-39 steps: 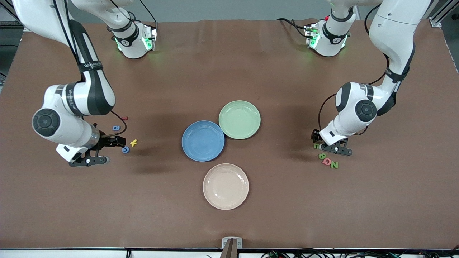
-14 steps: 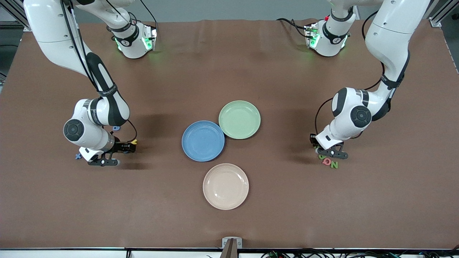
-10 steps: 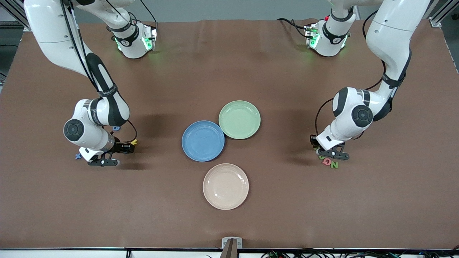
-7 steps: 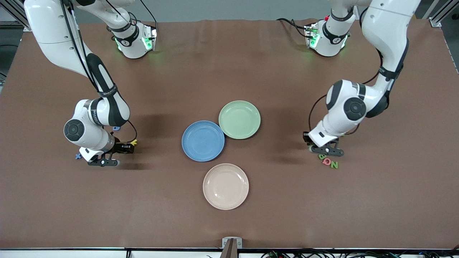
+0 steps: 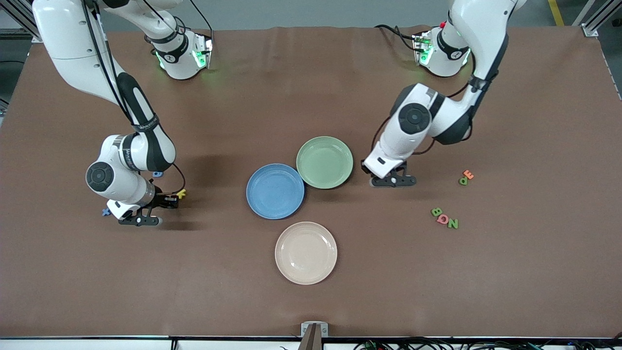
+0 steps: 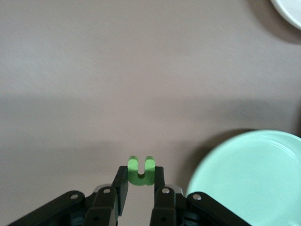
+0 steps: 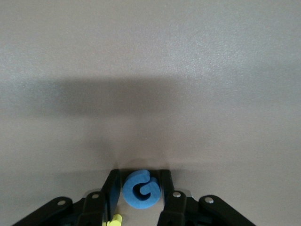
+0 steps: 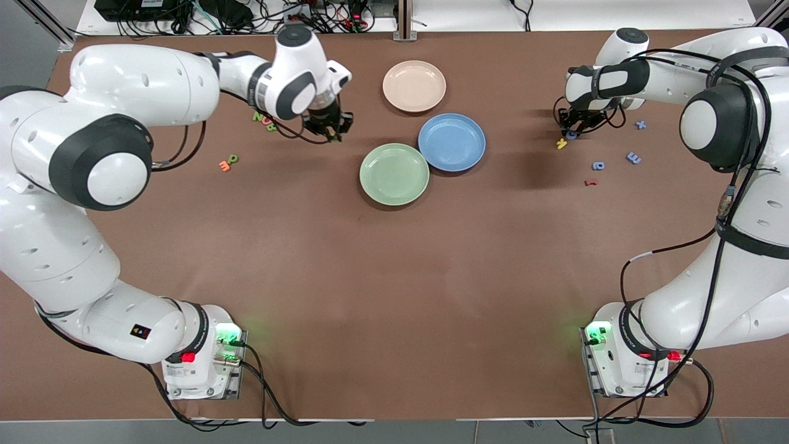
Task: Sort letters by color into matching plates
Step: 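Release the green u onto the green plate with the left gripper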
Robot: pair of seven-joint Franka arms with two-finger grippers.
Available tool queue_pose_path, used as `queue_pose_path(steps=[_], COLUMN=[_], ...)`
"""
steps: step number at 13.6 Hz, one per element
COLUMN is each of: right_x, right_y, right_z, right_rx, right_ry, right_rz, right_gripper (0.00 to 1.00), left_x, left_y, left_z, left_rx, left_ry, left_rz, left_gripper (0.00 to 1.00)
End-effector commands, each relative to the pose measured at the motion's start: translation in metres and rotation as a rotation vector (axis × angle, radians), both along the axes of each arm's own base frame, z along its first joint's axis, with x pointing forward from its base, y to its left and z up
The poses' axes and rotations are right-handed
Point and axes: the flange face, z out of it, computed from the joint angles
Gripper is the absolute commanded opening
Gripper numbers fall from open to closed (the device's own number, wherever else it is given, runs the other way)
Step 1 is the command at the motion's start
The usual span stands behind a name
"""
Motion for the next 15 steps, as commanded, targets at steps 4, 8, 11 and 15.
queue_pose_path(steps=[4, 8, 11, 15], right_x=[0.000, 0.001, 0.012, 0.004], right_y=[0.001, 0.011, 0.029, 0.093], right_z=[0.000, 0.012, 0.055, 0.083], right_rx=[0.010, 0.015, 0.027, 0.008], right_ry=[0.002, 0.022, 0.050, 0.080], right_rz=[-0.004, 0.003, 0.016, -0.081], right_gripper=[0.20, 0.19, 0.18, 0.18], left_x=[-0.033, -0.060, -0.072, -0.080], left_y=[-0.046, -0.085, -0.099, -0.110], left_z=[-0.016, -0.035, -0.042, -0.046], left_rx=[-0.005, -0.044, -0.054, -0.049], left_ry=[0.043, 0.028, 0.031, 0.039], left_rz=[0.087, 0.167, 0.201, 0.270], left_gripper=[0.01, 0.03, 0.09, 1.00])
